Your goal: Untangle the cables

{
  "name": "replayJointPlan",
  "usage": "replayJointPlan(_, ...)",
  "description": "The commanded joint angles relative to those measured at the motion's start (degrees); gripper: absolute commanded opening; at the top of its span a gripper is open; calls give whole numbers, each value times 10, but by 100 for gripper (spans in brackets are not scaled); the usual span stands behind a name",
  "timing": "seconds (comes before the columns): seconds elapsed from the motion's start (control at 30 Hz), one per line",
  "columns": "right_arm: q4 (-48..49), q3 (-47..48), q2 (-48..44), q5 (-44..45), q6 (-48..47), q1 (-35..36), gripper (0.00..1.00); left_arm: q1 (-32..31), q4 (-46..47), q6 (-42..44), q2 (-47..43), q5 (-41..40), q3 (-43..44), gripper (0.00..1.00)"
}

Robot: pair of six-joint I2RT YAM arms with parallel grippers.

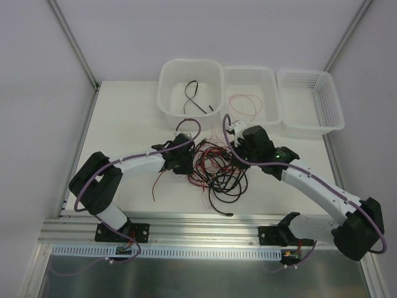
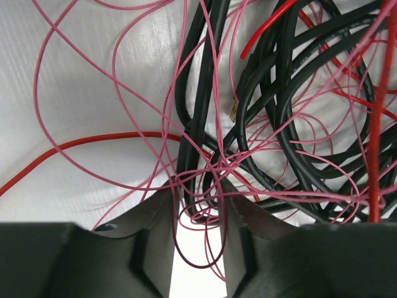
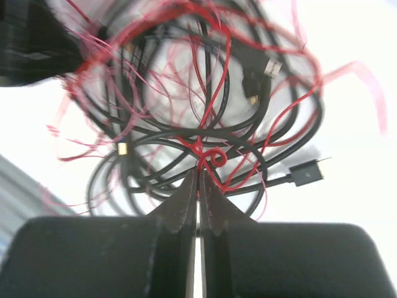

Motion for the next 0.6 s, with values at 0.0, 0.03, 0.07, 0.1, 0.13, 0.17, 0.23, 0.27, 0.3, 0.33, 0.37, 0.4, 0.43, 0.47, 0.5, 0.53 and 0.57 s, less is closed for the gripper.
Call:
replayJointPlan(0.0, -56, 72, -94, 1, -13, -1, 1, -5, 9, -14, 16, -31, -7, 28)
replayJointPlan(0.03, -78, 83, -107, 1, -15, 0, 1, -6, 8, -16, 22, -33, -8, 28)
replayJointPlan(0.07, -88, 94, -120, 1, -16, 0, 1, -5, 9, -17, 26, -36, -8, 26)
replayJointPlan(0.1, -97, 112, -147, 0, -17, -1, 1, -5, 8, -18, 28, -37, -9, 22)
replayJointPlan(0.13, -110, 121, -159, 3, -18, -1, 1, -5, 8, -18, 30, -39, -11, 19)
replayJointPlan(0.17, -117, 128, -174, 8, -18, -1, 1, -5, 9, -20, 30, -42, -11, 18)
replayJointPlan(0.23, -134, 153, -214, 24, -17, -2, 1, -5, 8, -20, 24, -47, -19, 18)
replayJointPlan(0.27, -139, 163, -226, 24, -15, -2, 1, -5, 8, -22, 21, -53, -23, 17)
replayJointPlan(0.3, -141, 178, -254, 43, -14, -2, 1, -4, 8, -22, 15, -56, -30, 17)
replayJointPlan(0.33, -145, 188, -265, 53, -13, -2, 1, -4, 8, -21, 11, -59, -33, 17)
replayJointPlan(0.37, -147, 196, -277, 56, -10, -2, 1, -2, 8, -21, 8, -63, -39, 16)
replayJointPlan(0.4, -146, 204, -292, 60, -7, -2, 1, -2, 7, -21, 2, -66, -40, 16)
replayJointPlan(0.43, -139, 217, -316, 63, -6, -1, 1, -1, 7, -21, 0, -67, -42, 16)
replayJointPlan(0.47, -133, 221, -330, 63, -5, -2, 1, 1, 7, -21, -3, -68, -45, 16)
replayJointPlan(0.5, -131, 228, -342, 64, -4, -2, 1, 2, 8, -19, -6, -71, -49, 16)
replayJointPlan(0.53, -124, 238, -363, 68, -3, -3, 1, 4, 5, -19, -9, -74, -51, 16)
replayJointPlan(0.57, -120, 243, -373, 69, -2, -2, 1, 6, 6, -19, -11, -75, -52, 16)
